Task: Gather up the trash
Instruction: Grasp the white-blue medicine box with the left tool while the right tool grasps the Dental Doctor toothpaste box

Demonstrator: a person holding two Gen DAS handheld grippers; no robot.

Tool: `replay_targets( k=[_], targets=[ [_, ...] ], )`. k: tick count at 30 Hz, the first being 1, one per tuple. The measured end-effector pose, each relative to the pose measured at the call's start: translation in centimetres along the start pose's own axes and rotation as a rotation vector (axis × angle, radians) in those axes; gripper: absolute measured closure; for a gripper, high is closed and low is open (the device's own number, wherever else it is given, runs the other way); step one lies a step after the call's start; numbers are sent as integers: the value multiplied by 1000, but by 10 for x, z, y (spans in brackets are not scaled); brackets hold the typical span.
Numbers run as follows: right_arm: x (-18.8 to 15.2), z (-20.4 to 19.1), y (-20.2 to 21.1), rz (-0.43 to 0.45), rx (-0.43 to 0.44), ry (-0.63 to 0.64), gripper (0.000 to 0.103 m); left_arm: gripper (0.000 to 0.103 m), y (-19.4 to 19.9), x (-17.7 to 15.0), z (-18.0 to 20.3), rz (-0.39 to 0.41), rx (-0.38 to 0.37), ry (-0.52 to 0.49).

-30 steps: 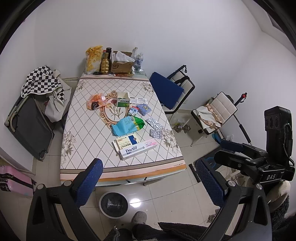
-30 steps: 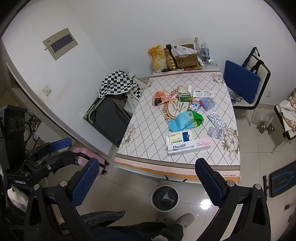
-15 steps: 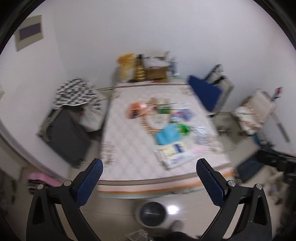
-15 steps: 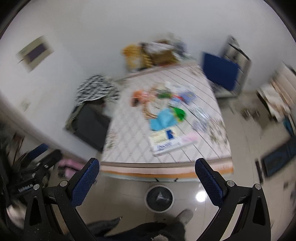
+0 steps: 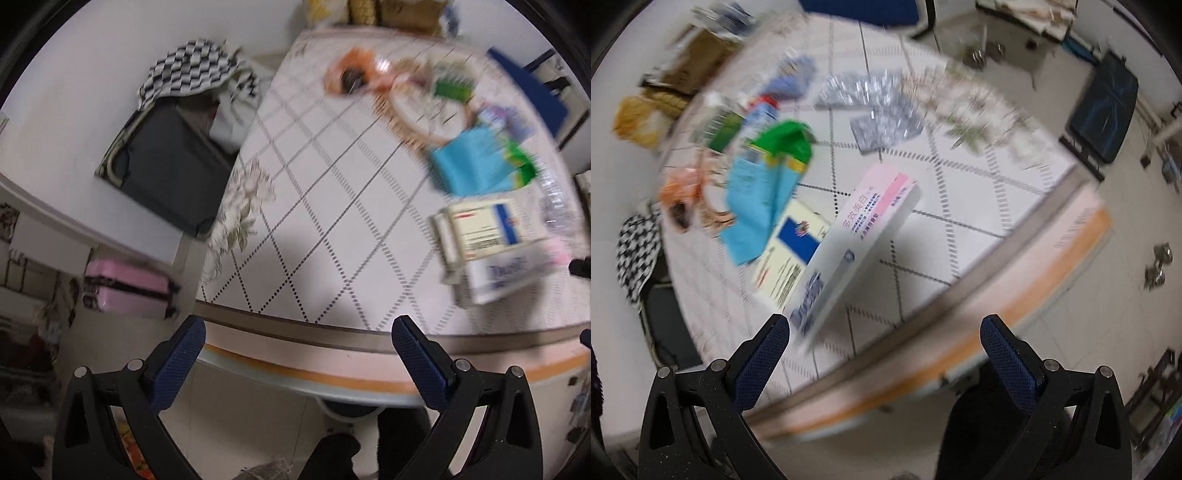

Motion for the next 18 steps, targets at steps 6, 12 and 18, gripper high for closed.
replay_targets(
  k=[6,12,18],
  targets=[
    [26,-10,-71,-70,-45,-4,9,0,-46,-1,29,-115,36,-3],
    [30,-19,-94,-191,-25,94,34,0,-43,13,61,-113,24,-114],
    [51,3,-63,-274,-154,340,42,0,4,52,137,102,-64,-456]
  ],
)
Point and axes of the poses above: each gripper's, at about its wrist camera, not at the fingertips, and y roughly against the way its jaws point, z to its right, x to its top, the point moved 9 cm from there along -y, roughly the way its jaws point, and after that the axes turned 13 degrees about x, right-handed, at the moved point
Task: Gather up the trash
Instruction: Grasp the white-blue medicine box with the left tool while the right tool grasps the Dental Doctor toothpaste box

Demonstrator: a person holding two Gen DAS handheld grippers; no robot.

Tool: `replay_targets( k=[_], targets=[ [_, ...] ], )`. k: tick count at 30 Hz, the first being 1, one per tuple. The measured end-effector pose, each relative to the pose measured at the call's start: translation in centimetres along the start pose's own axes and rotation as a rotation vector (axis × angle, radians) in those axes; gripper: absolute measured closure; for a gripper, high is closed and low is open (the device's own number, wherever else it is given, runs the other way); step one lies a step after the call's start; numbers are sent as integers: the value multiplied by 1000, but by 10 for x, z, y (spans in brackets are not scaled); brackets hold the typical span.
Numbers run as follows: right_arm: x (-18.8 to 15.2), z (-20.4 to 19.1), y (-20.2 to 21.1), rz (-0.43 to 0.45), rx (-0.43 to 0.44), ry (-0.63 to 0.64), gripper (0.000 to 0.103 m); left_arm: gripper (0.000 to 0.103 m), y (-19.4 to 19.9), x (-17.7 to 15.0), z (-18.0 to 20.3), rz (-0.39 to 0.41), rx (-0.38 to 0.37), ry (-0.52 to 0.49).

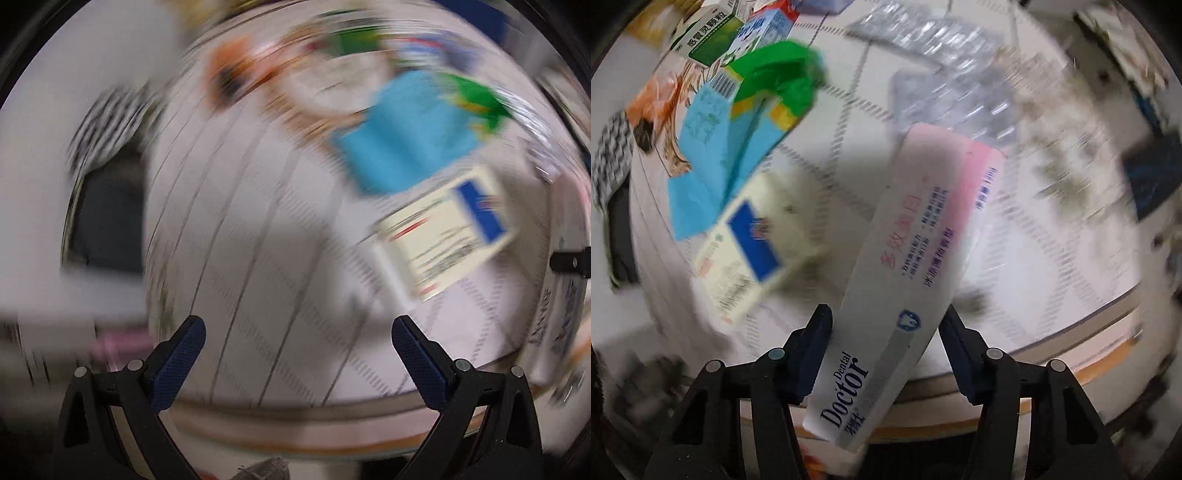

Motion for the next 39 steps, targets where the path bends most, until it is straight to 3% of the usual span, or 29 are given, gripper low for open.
replay_targets(
  k=[3,6,8,10,12,13,15,16,18,20,21,23,25,29,32,37,39],
  targets=[
    [9,23,12,-25,-68,60,42,0,9,27,47,79,-50,-239],
    [16,42,11,-76,-77,52,42,0,7,39,89,115,-66,-450],
    [20,49,10,-85,-54,17,38,0,0,40,105,103,-68,-540],
    [23,52,9,-88,-50,1,28,1,-8,44,118,87,-78,-600],
    [21,54,12,-80,-16,-18,28,2,-14,42,126,68,-97,-633],
    [15,58,17,-82,-10,-26,28,11,-14,41,128,65,-106,-639],
    [5,64,19,-80,0,-42,28,24,-11,40,130,47,-163,-619],
    [-12,77,25,-73,7,-51,28,24,-11,40,128,36,-178,-599],
    [-16,79,23,-58,16,-75,27,25,-12,35,124,14,-187,-557],
    [-27,84,20,-39,9,-64,28,25,-14,25,116,-53,-180,-462],
    [-30,83,18,-32,6,-55,29,25,-17,19,109,-110,-184,-382],
    [-45,73,15,-26,12,-35,46,25,-24,1,96,-243,-218,-192],
    [-52,69,11,-39,-10,7,47,24,-30,-17,79,-355,-255,22],
    [-71,41,3,-101,-8,156,47,23,-39,-39,58,-464,-367,312],
    [-83,21,-1,-132,-42,260,47,22,-41,-46,54,-461,-398,321],
    [-81,-1,-19,-117,-68,258,42,22,-45,-46,68,-371,-277,120],
    [-78,0,-23,-111,-88,252,42,24,-44,-44,68,-339,-264,115]
  ],
)
Point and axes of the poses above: each gripper's, at about its wrist camera, not at the fingertips, and y roughly against the way its jaws point, z to its right, x to its top, the point moved 9 cm from there along -y, roughly the way its jaws point, and after that the axes turned 13 degrees about x, right-handed, at the moved point
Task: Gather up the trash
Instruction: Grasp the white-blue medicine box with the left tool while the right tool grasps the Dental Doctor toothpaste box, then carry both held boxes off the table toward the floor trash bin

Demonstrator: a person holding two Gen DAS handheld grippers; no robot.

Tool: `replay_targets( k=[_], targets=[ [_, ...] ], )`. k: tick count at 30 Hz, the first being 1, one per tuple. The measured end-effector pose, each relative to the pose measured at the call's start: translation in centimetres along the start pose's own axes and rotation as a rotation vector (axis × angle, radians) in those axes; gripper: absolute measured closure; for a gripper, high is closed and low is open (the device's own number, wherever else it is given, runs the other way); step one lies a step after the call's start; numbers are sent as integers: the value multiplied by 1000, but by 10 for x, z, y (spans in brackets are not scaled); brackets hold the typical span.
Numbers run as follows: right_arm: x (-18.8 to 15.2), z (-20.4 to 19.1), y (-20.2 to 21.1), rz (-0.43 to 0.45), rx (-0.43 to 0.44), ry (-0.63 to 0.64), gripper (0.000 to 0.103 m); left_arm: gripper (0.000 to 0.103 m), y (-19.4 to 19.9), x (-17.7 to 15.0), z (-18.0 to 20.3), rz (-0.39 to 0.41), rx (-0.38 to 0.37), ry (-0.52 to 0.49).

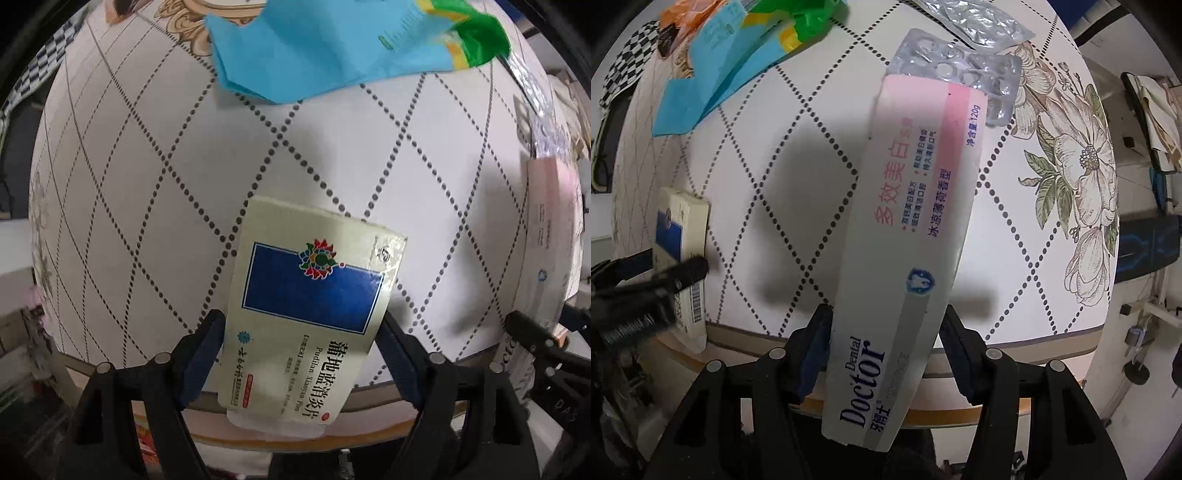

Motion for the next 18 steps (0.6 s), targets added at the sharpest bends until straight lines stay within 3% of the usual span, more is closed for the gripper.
replay_targets(
  k=[3,8,18],
  targets=[
    [11,-3,-9,18,-25,-2,43,28,2,-1,0,20,-12,12],
    [10,4,-12,57,-84,5,50,29,9,-30,7,53,-6,28],
    [-1,1,-11,107,-38,-10,53,29,16,-42,8,106,-2,77]
  ],
)
Point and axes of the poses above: each gripper's, at about its wrist camera, not at the fingertips, and y roughly against the way its jaws point, z to its right, x to its top, the point moved 9 cm from there along -y, roughly the way its jaws point, and after that the axes turned 13 degrees about x, right-handed, at the moved point
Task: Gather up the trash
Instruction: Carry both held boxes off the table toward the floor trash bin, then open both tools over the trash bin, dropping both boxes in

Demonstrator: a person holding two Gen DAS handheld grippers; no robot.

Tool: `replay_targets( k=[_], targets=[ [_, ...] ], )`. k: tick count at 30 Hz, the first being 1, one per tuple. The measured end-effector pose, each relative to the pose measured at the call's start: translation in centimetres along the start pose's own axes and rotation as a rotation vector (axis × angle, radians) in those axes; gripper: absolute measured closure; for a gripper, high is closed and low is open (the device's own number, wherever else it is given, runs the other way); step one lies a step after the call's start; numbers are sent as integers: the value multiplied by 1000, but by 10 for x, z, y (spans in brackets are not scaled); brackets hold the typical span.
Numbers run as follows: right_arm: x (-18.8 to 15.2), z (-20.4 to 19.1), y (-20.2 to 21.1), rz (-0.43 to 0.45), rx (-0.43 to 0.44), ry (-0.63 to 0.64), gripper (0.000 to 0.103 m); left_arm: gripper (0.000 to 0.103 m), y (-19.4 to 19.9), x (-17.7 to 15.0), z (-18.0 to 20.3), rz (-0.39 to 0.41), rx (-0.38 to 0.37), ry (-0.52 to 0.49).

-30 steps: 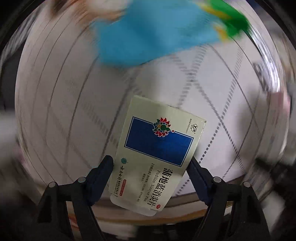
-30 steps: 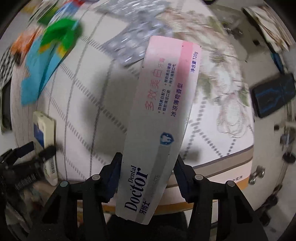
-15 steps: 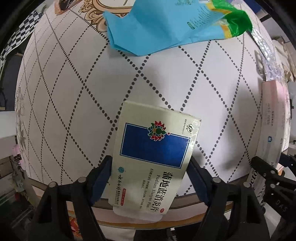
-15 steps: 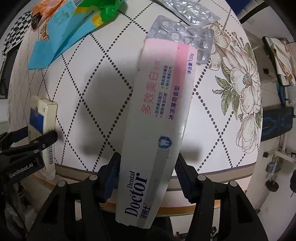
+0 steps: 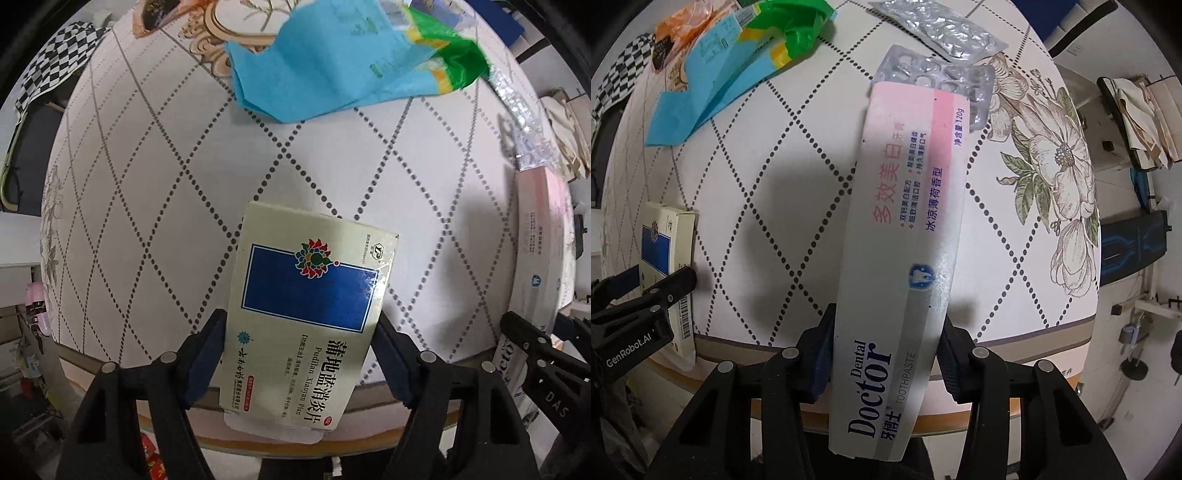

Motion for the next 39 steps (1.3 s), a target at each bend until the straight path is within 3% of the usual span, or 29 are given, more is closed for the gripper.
replay_targets(
  k=[11,15,20,26,30,34,39],
  targets=[
    [-43,-48,71,185,26,107,53,29,96,-41,-49,242,-24,42],
    [-84,-74,98,242,50,125,53,29,116,-77,-70,312,-68,45],
    [-157,-103,103,266,88,104,53,29,120,-132,-89,318,-152,34],
    [-247,-120,56,140,159,57,53,29,64,-202,-93,158,-244,49],
    [-294,-115,-19,-17,205,32,53,29,-4,-237,-82,7,-293,57],
    [-315,-101,-107,-150,250,-6,53,29,-87,-251,-67,-113,-331,109],
    [-318,-84,-227,-264,297,-12,53,29,-203,-249,-38,-234,-370,147]
  ],
)
Point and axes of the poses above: each gripper's, at about its wrist camera, not at the fingertips, and y roughly against the way its jaws point, z to its right, x to its top, the point moved 9 cm from there along -y, roughly the way its jaws point, and after that the axes turned 13 degrees about x, right-handed, at the moved point
